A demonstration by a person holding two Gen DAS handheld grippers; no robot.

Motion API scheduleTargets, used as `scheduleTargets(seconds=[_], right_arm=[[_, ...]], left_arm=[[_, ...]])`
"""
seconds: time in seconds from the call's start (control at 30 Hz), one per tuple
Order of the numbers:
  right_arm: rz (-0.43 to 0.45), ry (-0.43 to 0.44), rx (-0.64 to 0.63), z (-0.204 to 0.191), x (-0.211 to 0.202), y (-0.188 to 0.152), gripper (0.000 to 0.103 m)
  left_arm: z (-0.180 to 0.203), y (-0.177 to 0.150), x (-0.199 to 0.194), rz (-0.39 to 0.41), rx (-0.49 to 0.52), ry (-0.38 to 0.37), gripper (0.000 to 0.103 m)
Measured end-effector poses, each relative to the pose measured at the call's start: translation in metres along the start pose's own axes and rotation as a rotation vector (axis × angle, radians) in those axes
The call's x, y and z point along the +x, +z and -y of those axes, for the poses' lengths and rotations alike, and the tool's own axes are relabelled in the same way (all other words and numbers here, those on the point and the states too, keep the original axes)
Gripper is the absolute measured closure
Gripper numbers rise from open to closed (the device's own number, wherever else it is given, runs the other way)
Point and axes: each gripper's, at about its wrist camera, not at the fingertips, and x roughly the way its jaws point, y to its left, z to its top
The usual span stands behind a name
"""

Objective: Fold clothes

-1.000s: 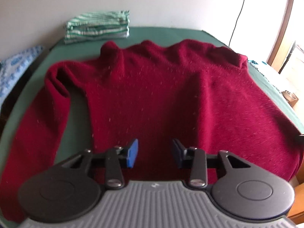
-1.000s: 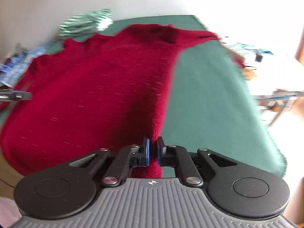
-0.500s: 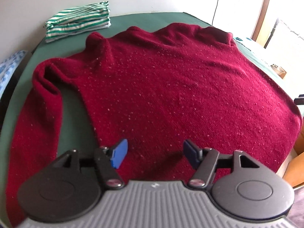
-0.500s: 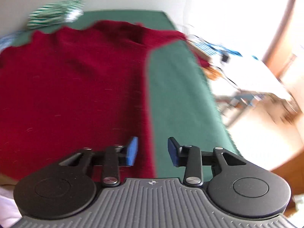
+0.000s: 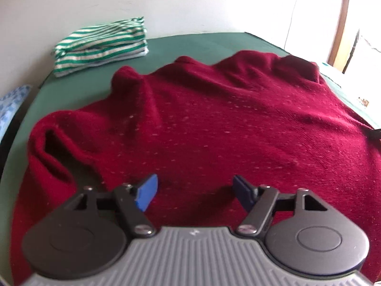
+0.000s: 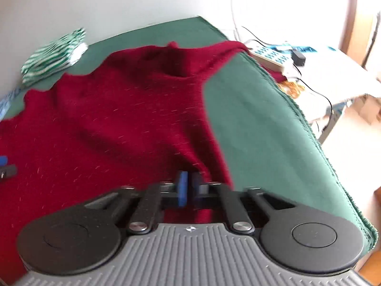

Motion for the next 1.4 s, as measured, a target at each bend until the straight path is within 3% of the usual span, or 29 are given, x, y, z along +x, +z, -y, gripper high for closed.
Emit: scheduleTargets(seconds=[0.03, 0.07, 0.1, 0.17, 0.27, 0.37, 0.43, 0.5, 0.57, 0.7, 0.73, 0.77, 0.83, 0.9, 1.1, 1.23, 1.3, 1.37, 1.4], right_arm=[[0.007, -0.019, 0.012, 0.003, 0.001, 0.002, 0.103], [0.012, -0.028, 0.020, 0.004, 0.003, 0.004, 0.088], [0.014, 0.000, 0.010, -0.004, 0.010, 0.008, 0.084], [0.016, 0.057, -0.010, -0.018, 0.025, 0.016, 0.082], [0.018, 0.137, -0.038, -0.037, 0.048, 0.029, 0.084], [0.036, 0.136, -0.002, -0.009, 0.060, 0.038, 0.099], [0.032, 0.145, 0.022, 0.002, 0.061, 0.043, 0.103], [0.023, 0.173, 0.042, 0.005, 0.063, 0.049, 0.103], [0.014, 0.201, 0.062, 0.008, 0.065, 0.055, 0.088], [0.015, 0.255, 0.031, 0.005, 0.079, 0.059, 0.091], [0.018, 0.259, 0.041, 0.008, 0.082, 0.060, 0.097], [0.018, 0.242, 0.066, 0.016, 0.085, 0.063, 0.103], [0.012, 0.231, 0.101, 0.025, 0.089, 0.073, 0.103], [0.030, 0.259, 0.111, 0.023, 0.087, 0.083, 0.092], [-0.011, 0.443, -0.081, -0.055, 0.131, 0.120, 0.091], [0.002, 0.377, -0.182, -0.077, 0.172, 0.143, 0.095], [0.033, 0.279, -0.186, -0.067, 0.182, 0.154, 0.103], [0.064, 0.232, -0.182, -0.050, 0.188, 0.163, 0.103], [0.081, 0.206, -0.183, -0.042, 0.190, 0.167, 0.103]], left_arm=[[-0.001, 0.000, 0.000, -0.004, 0.002, 0.008, 0.021], [-0.002, 0.002, 0.000, -0.010, 0.001, 0.012, 0.021], [-0.001, 0.003, 0.002, -0.016, 0.001, 0.017, 0.020], [0.003, 0.006, 0.006, -0.026, 0.001, 0.028, 0.014], [0.009, 0.009, 0.010, -0.038, -0.008, 0.050, 0.011], [0.013, 0.010, 0.010, -0.041, -0.054, 0.089, 0.014], [0.017, 0.009, 0.009, -0.035, -0.072, 0.122, 0.013], [0.021, 0.009, 0.009, -0.031, -0.091, 0.153, 0.012], [0.024, 0.012, 0.011, -0.034, -0.114, 0.178, 0.012], [0.035, 0.019, 0.013, -0.028, -0.104, 0.225, 0.015], [0.038, 0.021, 0.013, -0.023, -0.092, 0.232, 0.015], [0.039, 0.023, 0.013, -0.020, -0.083, 0.235, 0.015], [0.038, 0.028, 0.017, -0.016, -0.073, 0.229, 0.015], [0.032, 0.039, 0.024, -0.005, -0.079, 0.219, 0.017], [-0.005, 0.097, 0.066, 0.031, -0.132, 0.104, 0.019], [-0.029, 0.125, 0.110, 0.008, -0.128, 0.097, 0.019], [-0.040, 0.129, 0.121, 0.026, -0.100, 0.137, 0.019], [-0.054, 0.129, 0.128, 0.046, -0.082, 0.154, 0.007], [-0.060, 0.129, 0.130, 0.054, -0.079, 0.159, 0.007]])
